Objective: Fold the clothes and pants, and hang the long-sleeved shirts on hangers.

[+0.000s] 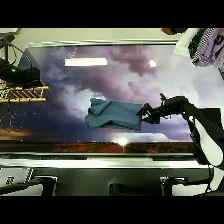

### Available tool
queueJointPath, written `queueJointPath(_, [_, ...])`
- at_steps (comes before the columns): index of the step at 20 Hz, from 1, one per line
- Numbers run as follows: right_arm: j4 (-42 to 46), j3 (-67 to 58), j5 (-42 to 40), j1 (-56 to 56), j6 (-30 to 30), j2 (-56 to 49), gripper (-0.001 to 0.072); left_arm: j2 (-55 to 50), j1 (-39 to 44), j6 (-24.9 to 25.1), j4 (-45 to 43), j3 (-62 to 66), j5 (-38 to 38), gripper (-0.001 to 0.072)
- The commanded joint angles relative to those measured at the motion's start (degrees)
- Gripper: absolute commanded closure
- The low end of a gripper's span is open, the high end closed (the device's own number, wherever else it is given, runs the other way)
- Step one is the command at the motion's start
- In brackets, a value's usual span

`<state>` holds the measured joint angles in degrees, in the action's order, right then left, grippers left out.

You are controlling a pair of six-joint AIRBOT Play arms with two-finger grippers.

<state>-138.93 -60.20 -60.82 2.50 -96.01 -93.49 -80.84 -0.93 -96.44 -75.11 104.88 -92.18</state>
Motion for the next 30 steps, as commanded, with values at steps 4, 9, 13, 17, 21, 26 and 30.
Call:
queueJointPath(4, [-3.58, -1.42, 1.64, -1.64, -0.63, -0.37, 0.0689, 0.02, -0.04, 0.00, 0.00, -0.02, 0.31, 0.0692])
queueJointPath(9, [-0.17, -16.11, -2.78, -1.57, 8.41, 0.87, 0.0688, 0.02, -0.04, 0.02, 0.00, -0.02, 0.31, 0.0692])
queueJointPath(13, [11.39, -30.49, -2.60, -1.57, 20.55, 0.81, 0.0687, 0.02, -0.04, 0.50, 0.00, -0.02, 0.31, 0.0692])
queueJointPath(17, [18.16, -39.47, -2.49, 2.14, 28.52, 0.81, 0.0688, -0.22, -0.07, 0.66, 0.00, -0.02, 0.31, 0.0692])
queueJointPath(21, [18.12, -44.09, -2.12, 11.80, 30.93, 0.81, 0.0688, -0.66, -0.04, 0.63, 0.00, -0.02, 0.28, 0.0692])
queueJointPath(26, [18.12, -46.71, 0.02, 24.11, 34.01, 0.81, 0.0689, -0.79, -0.04, 0.63, 0.00, -0.02, 0.28, 0.0693])
queueJointPath(30, [18.16, -47.58, 0.55, 30.97, 37.75, 0.83, 0.0688, -0.79, -0.04, 0.63, 0.00, -0.02, 0.28, 0.0692])
